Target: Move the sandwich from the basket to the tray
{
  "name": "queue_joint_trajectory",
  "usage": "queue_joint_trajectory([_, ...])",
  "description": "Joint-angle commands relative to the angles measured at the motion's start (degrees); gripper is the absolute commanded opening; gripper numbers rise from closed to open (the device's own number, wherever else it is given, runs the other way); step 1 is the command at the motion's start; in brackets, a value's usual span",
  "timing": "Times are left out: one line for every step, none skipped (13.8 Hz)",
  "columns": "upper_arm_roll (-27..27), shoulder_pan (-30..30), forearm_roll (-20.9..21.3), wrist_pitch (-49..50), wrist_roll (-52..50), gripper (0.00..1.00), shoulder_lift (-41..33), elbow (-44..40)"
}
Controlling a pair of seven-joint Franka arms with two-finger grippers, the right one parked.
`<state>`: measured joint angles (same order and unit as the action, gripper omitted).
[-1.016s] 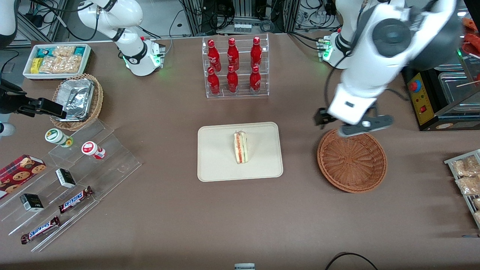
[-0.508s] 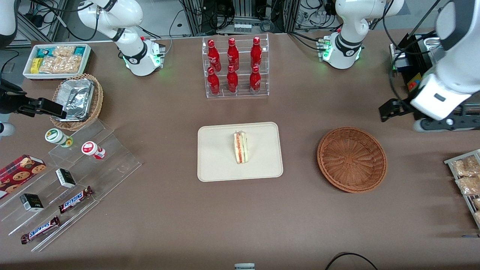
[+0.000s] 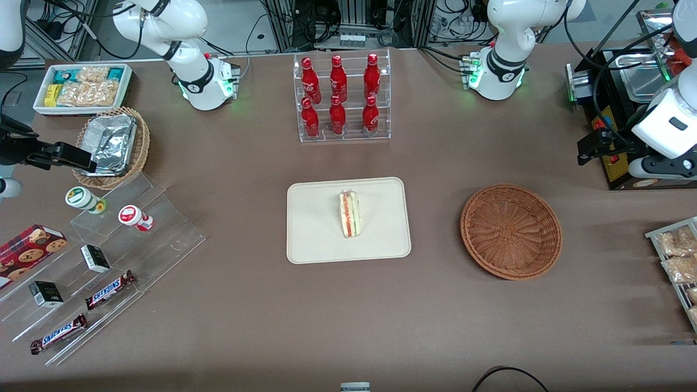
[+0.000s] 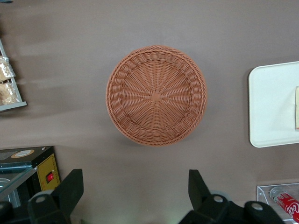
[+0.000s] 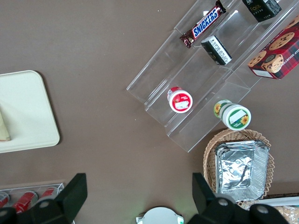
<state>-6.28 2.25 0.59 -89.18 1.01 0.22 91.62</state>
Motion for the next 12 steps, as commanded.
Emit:
queue_joint_trajectory([-0.22, -1.37, -0.77, 0.23, 1.27, 0.99, 0.48, -1.96])
queue_joint_trajectory([-0.31, -1.72, -0.07, 0.06, 1.1, 1.0, 0.57, -2.4])
queue_joint_trajectory([-0.13, -2.94, 0.37, 0.23, 0.66, 0.99, 0.58, -2.41])
queue_joint_trajectory([0.39, -2.95, 0.29, 0.49, 0.57, 1.0, 0.23, -2.41])
queue_joint_trajectory([1.87, -3.13, 0.11, 0.41, 0.48, 0.99, -0.04, -2.15])
queue_joint_trajectory([2.32, -3.21, 0.11, 0.67, 0.48, 1.0, -0.56, -1.97])
queue_joint_trajectory([2.59, -3.22, 0.11, 0.93, 0.4, 0.99, -1.09, -1.88])
queue_joint_trajectory([3.46, -3.22, 0.11, 1.46, 0.39, 0.99, -1.62, -1.88])
queue_joint_trajectory([4.17, -3.22, -0.15, 1.72, 0.13, 1.0, -1.62, -1.97])
queue_joint_trajectory([4.44, -3.22, 0.02, 1.81, -0.74, 0.99, -1.71, -1.97])
queue_joint_trajectory([4.44, -3.13, 0.02, 1.81, -1.18, 1.0, -1.71, -2.23])
queue_joint_trajectory([4.44, -3.13, 0.11, 1.81, -1.1, 0.99, -1.62, -2.32])
